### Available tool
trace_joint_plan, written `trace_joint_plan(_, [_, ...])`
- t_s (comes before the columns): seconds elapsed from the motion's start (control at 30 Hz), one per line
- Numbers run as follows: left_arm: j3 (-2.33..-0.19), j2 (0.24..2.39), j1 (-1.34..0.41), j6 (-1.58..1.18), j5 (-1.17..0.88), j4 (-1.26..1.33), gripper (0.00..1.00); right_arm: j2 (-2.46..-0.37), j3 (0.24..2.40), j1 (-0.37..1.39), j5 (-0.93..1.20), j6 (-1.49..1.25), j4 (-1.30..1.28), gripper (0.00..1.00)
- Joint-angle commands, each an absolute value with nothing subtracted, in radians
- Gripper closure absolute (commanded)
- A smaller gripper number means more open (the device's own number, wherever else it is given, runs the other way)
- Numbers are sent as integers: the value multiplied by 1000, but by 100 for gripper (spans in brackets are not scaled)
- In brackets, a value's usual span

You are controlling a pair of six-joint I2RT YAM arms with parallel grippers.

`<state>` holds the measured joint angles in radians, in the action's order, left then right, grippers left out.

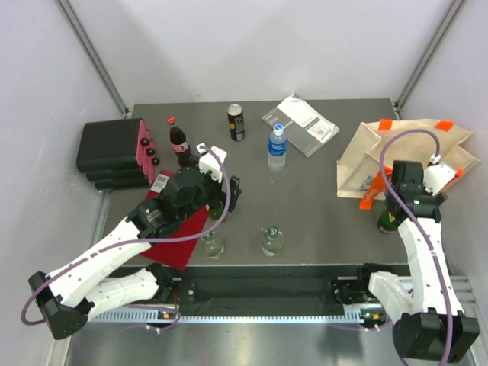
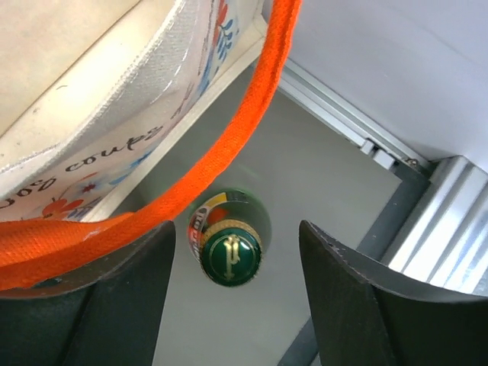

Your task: Place the beverage into the canvas bag

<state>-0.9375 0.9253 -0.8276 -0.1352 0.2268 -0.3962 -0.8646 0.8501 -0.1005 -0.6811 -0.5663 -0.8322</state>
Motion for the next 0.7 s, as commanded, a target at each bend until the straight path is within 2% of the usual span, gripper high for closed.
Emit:
trace_joint_plan(0.0, [-930,926,-828,-129,250,-337,2,-848,816,-123,-643,-512,-716,36])
trace_joint_plan(0.13, [-928,928,-828,-129,249,-337,2,-827,802,-123,-655,-502,-713,48])
trace_joint_plan(0.23, [-925,928,-828,-127,247,-334,2,-789,793,-123,-641,-468,-704,61])
trace_joint_plan(0.27, [-925,928,-828,-127,247,-333,2,-770,795,-123,-634,-459,-701,72])
trace_joint_plan(0.33, [-927,931,-828,-127,245,-331,2,-753,793,-123,-591,-433,-701,84])
trace_joint_plan(0.37, [-928,933,-828,-127,244,-331,2,-749,795,-121,-578,-427,-701,95])
trace_joint_plan(0.4, [-930,934,-830,-127,242,-333,2,-747,796,-121,-548,-417,-703,100])
trace_joint_plan(0.57, [-927,928,-828,-127,242,-334,2,-738,819,-88,-477,-384,-706,100])
trace_joint_plan(0.67, [-925,925,-828,-127,250,-333,2,-713,830,-71,-350,-365,-683,100])
